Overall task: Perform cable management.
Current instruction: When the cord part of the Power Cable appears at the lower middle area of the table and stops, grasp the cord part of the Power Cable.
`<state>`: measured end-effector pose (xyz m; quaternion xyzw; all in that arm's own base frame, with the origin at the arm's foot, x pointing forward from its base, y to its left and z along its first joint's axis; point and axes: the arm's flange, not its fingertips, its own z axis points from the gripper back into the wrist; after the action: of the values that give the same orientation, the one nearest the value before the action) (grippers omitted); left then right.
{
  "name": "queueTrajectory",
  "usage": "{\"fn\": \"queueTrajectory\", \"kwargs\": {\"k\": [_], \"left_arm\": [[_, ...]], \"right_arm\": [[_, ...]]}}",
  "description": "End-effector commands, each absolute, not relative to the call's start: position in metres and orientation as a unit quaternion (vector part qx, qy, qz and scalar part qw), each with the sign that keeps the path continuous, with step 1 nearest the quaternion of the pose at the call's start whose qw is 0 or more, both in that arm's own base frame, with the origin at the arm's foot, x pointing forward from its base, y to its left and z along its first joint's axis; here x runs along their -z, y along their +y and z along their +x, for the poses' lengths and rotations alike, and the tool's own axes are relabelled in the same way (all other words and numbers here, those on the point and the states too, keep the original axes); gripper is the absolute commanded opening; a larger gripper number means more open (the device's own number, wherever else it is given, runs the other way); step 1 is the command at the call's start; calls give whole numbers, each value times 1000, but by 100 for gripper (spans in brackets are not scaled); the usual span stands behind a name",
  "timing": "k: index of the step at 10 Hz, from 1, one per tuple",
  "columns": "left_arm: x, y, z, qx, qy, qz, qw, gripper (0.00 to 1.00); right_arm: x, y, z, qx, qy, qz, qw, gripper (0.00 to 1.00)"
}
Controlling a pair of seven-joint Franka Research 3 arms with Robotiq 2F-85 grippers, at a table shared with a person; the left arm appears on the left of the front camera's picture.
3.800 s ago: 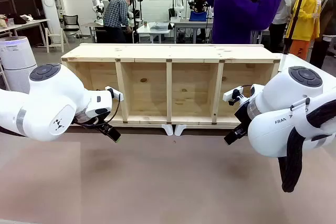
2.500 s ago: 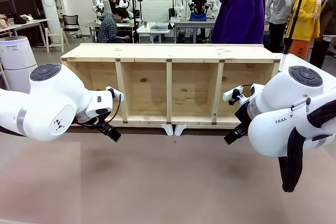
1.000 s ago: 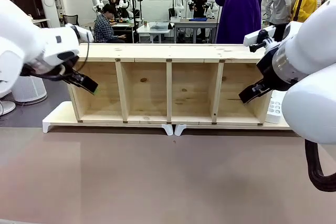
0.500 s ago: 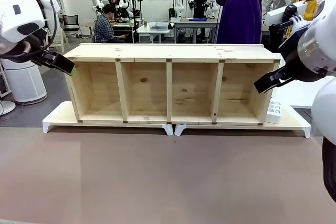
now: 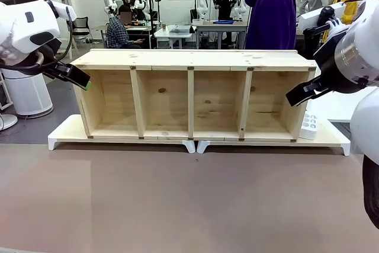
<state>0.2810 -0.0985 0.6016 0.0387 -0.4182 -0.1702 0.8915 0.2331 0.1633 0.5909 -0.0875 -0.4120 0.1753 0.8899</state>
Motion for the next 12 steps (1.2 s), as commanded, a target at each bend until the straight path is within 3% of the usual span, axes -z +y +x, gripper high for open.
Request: {"fn": "queueTrajectory", "kwargs": {"k": [1, 12], "left_arm": [[-603, -100, 282, 173, -425, 38, 888, 100], [-603, -100, 282, 173, -425, 38, 888, 100]], "right_arm": [[-590, 165, 238, -182, -415, -87, 887, 100], [-590, 165, 238, -182, -415, -87, 887, 100]]}}
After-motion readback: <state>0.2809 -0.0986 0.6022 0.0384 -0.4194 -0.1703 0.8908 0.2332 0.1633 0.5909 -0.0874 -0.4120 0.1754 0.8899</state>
